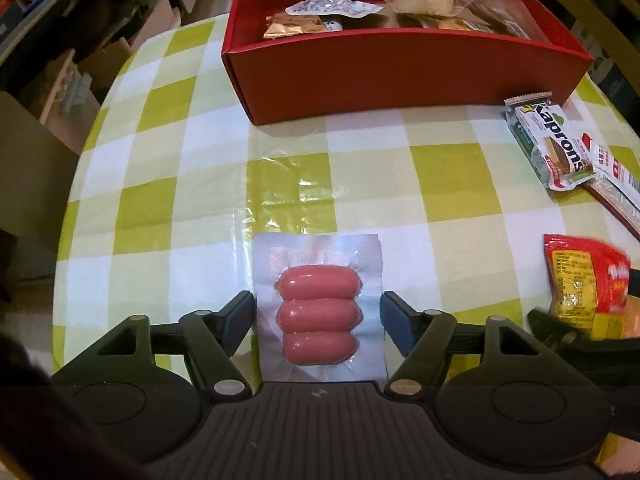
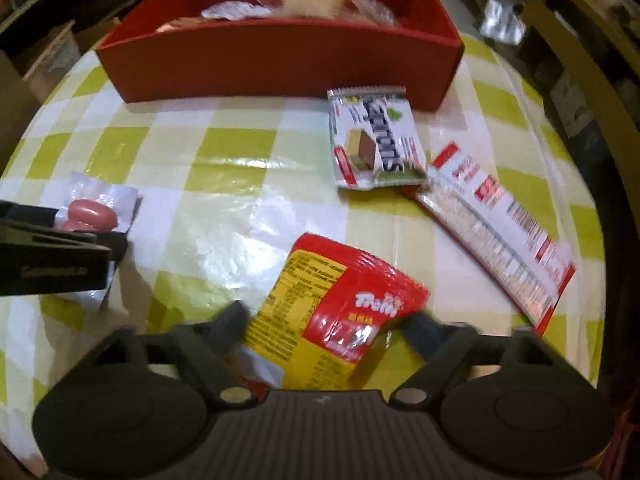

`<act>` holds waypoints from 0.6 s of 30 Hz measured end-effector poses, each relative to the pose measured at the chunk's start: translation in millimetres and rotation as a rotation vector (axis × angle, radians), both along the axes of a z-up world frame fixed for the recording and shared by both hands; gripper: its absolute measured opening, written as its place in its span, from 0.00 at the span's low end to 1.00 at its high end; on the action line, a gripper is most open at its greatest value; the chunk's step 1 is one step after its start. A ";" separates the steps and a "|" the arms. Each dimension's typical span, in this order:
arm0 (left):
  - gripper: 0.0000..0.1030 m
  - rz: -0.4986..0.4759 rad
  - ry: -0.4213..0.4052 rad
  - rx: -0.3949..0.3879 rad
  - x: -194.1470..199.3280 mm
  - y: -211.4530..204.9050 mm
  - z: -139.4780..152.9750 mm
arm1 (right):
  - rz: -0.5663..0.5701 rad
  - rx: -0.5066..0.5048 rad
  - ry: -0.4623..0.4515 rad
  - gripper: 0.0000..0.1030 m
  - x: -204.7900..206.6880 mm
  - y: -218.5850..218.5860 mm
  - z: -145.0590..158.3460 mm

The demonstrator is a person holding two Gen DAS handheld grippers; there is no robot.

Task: Organize snacks
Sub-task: 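Hold the sausage pack with the left tool while the right tool grasps the red Trolli bag, then place the sausage pack in the red box with the left tool while the right tool places the Trolli bag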

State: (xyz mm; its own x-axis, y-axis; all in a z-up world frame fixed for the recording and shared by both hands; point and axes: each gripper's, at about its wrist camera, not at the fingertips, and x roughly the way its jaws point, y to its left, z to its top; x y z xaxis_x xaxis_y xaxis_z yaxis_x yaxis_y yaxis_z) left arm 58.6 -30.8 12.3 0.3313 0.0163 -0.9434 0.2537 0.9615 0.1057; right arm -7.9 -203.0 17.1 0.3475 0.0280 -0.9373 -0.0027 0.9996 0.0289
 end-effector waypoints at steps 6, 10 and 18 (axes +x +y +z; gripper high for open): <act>0.69 -0.009 -0.003 0.035 -2.2 -8.0 3.9 | 0.001 -0.018 -0.018 0.55 3.1 -5.4 6.3; 0.69 -0.015 0.000 0.026 -3.6 -12.5 6.8 | -0.013 -0.020 -0.056 0.55 6.5 -10.0 19.3; 0.69 -0.040 -0.064 0.041 -8.1 -30.0 19.3 | -0.028 -0.016 -0.116 0.55 13.2 -13.3 33.4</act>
State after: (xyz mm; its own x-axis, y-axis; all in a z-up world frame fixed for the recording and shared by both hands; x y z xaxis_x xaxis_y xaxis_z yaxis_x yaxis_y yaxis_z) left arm 50.5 -60.8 31.7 0.3919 0.0402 -0.9191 0.2832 0.9453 0.1621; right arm 5.2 -216.4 50.6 0.4538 0.0021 -0.8911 0.0227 0.9996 0.0138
